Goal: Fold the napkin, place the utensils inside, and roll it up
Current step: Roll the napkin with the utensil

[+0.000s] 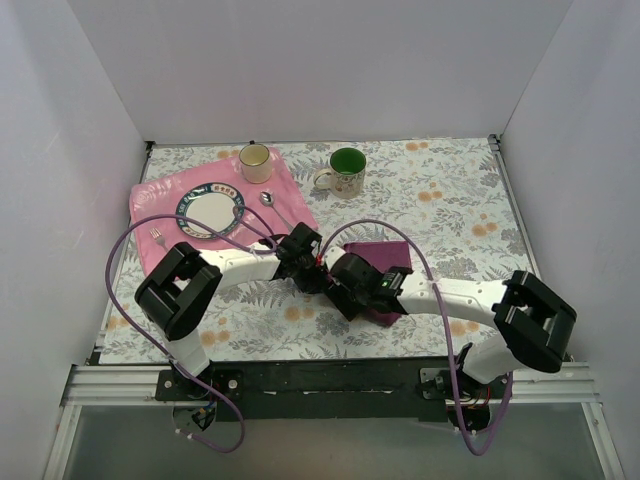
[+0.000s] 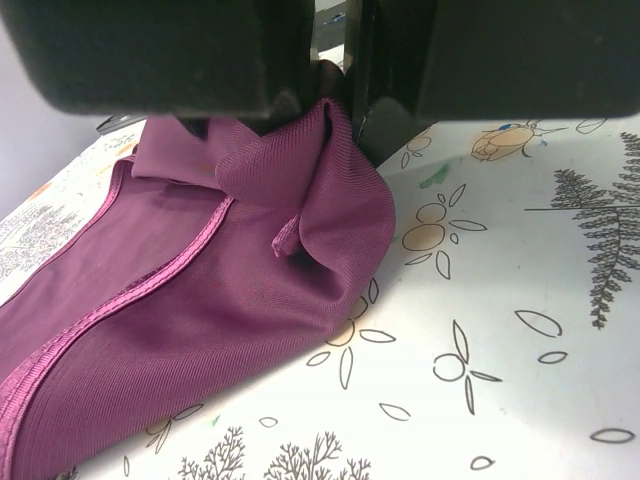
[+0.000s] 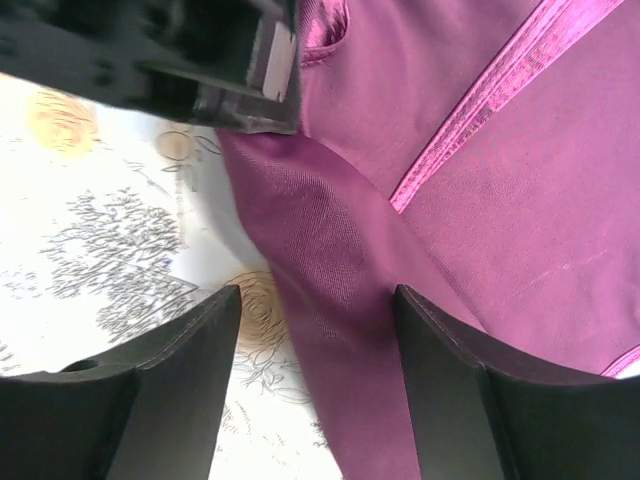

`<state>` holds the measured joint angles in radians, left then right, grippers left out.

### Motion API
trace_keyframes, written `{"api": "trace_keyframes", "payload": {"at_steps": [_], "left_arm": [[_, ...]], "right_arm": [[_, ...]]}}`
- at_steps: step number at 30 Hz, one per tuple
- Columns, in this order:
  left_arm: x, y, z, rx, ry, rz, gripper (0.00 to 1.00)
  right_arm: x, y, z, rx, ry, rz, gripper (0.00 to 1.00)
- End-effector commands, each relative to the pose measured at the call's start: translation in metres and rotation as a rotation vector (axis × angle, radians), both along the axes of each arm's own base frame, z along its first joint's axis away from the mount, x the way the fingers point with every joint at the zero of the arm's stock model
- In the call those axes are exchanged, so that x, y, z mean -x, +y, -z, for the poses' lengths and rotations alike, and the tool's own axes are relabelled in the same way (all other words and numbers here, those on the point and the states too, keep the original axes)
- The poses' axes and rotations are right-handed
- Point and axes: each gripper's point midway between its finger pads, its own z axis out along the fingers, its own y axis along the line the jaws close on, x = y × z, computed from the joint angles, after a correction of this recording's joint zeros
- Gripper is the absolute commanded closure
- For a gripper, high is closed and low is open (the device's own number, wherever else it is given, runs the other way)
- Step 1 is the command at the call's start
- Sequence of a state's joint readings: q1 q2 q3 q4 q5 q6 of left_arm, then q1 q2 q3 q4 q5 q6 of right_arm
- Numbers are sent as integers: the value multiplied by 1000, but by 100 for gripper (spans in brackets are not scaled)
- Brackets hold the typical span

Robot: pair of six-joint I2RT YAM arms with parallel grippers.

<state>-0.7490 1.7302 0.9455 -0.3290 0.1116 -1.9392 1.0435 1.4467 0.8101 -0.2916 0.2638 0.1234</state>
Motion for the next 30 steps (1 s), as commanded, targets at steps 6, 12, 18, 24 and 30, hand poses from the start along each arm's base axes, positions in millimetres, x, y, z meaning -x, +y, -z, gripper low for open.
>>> {"api": "trace_keyframes", "payload": {"at_steps": [6, 12, 18, 24, 30], "left_arm": [[9, 0, -6, -18, 35, 44, 100], [3, 0, -10, -16, 11, 71, 100], [-15, 18, -41, -59, -191, 84, 65], [-27, 55, -86, -125, -405, 20, 37], [-26, 79, -106, -163, -479, -26, 36]], "right_arm": [[-2, -12, 35, 105, -68, 133, 49], [3, -32, 48, 117, -71, 231, 99], [6, -13, 48, -70, -29, 164, 99], [-7, 21, 39, -322, 114, 62, 99], [-17, 61, 8, -492, 244, 2, 99]]}}
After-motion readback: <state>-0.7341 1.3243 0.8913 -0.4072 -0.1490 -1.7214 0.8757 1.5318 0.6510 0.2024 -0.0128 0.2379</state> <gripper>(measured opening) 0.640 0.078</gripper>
